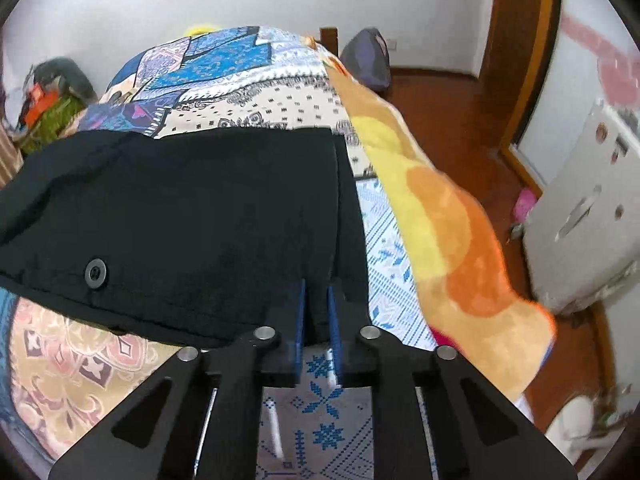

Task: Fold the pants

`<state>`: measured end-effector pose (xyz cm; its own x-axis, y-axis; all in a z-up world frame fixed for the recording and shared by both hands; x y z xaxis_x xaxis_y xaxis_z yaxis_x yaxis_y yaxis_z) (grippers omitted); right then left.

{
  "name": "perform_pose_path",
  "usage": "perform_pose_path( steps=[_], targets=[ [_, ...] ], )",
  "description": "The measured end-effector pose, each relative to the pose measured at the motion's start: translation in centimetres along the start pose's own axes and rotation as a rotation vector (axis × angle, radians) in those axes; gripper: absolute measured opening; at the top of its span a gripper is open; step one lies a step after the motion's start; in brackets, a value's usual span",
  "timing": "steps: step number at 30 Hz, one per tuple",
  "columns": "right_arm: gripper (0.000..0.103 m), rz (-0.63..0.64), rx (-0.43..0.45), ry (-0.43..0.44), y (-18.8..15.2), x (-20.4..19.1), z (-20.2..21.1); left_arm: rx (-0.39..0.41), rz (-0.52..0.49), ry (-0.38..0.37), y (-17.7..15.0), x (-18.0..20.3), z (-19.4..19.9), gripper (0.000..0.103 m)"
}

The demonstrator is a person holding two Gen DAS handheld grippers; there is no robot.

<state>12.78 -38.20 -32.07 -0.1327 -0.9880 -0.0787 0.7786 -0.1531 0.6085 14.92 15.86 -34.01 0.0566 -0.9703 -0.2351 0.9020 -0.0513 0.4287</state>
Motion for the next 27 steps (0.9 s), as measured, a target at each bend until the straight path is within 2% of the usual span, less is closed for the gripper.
perform_pose_path(
  steps=[4,6,10,14,16,19,21,23,24,27],
  targets=[
    [0.007,0.085,0.073,-0.092,0.7,-0.3,1.3,0.021,-0.013,0.009,0.5,-0.6,0.7,0.022],
    [0.006,0.101,0.071,-0.117,1.1,0.0,1.3,0.023,-0.005,0.001,0.5,-1.2,1.1,0.022],
    [0.006,0.121,0.025,-0.153,1.1,0.7,-0.1,0.007,0.016,-0.016,0.4,-1.6,1.0,0.022],
    [0.005,0.112,-0.052,-0.145,0.4,0.8,-2.3,-0.052,0.024,-0.057,-0.7,-1.1,-0.9,0.024],
    [0.006,0.120,-0.072,-0.138,0.7,0.7,-2.2,-0.042,0.005,-0.057,-0.9,-0.8,-1.0,0.024],
    [0.009,0.123,-0.106,-0.125,1.8,0.7,-1.6,-0.022,-0.011,-0.065,-0.8,-1.2,-0.2,0.032],
    [0.023,0.121,-0.095,-0.115,2.8,0.4,-0.5,-0.015,-0.017,-0.076,-0.5,-1.8,0.5,0.035],
    [0.034,0.124,-0.034,-0.064,4.2,-0.8,1.2,0.008,0.009,-0.081,0.1,-2.7,1.5,0.038],
    [0.039,0.130,-0.011,-0.037,4.8,-1.5,1.9,0.021,0.022,-0.088,0.5,-3.2,1.9,0.043],
    [0.046,0.184,0.055,0.091,7.6,-5.8,4.0,0.079,0.057,-0.118,2.4,-4.5,3.2,0.053]
  ],
)
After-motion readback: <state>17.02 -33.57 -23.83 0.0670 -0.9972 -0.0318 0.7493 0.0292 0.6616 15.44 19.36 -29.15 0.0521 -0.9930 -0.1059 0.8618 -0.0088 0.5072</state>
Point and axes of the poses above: each gripper's, at about its wrist camera, not at the fingertips, and z roughly against the way its jaws point, x to its right, y to its top, the point moved 1 cm from there along -z, roughly the way its jaws point, and after that the axes turned 5 degrees about -z, right-handed, at the moved point
